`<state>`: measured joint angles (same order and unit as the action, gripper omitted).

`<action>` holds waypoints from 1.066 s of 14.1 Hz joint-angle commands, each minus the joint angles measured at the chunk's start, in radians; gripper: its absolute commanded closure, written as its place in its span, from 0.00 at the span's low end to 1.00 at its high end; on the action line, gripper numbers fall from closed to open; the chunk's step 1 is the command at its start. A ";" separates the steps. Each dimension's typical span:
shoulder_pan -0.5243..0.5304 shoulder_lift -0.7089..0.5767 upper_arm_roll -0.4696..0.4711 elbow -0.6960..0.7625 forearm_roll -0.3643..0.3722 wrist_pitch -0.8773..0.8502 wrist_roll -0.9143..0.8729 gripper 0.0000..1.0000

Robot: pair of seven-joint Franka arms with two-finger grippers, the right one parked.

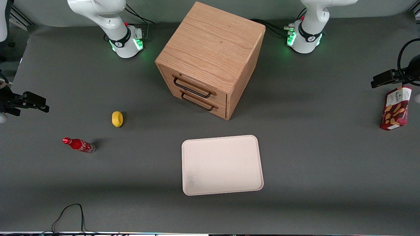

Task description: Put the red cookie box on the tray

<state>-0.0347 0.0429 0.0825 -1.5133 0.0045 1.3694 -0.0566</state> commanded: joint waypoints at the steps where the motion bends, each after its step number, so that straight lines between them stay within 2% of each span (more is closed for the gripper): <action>1: -0.004 -0.017 -0.003 -0.008 0.014 -0.013 -0.012 0.00; 6: -0.001 -0.018 0.003 -0.001 0.014 -0.016 0.000 0.00; 8: 0.039 -0.012 0.003 0.013 0.015 -0.019 0.026 0.00; 11: 0.175 0.002 0.003 0.013 0.029 -0.018 0.249 0.00; 15: 0.352 0.041 0.003 0.054 0.106 -0.007 0.664 0.00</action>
<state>0.2456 0.0512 0.0964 -1.5076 0.0826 1.3697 0.4268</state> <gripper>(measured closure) 0.000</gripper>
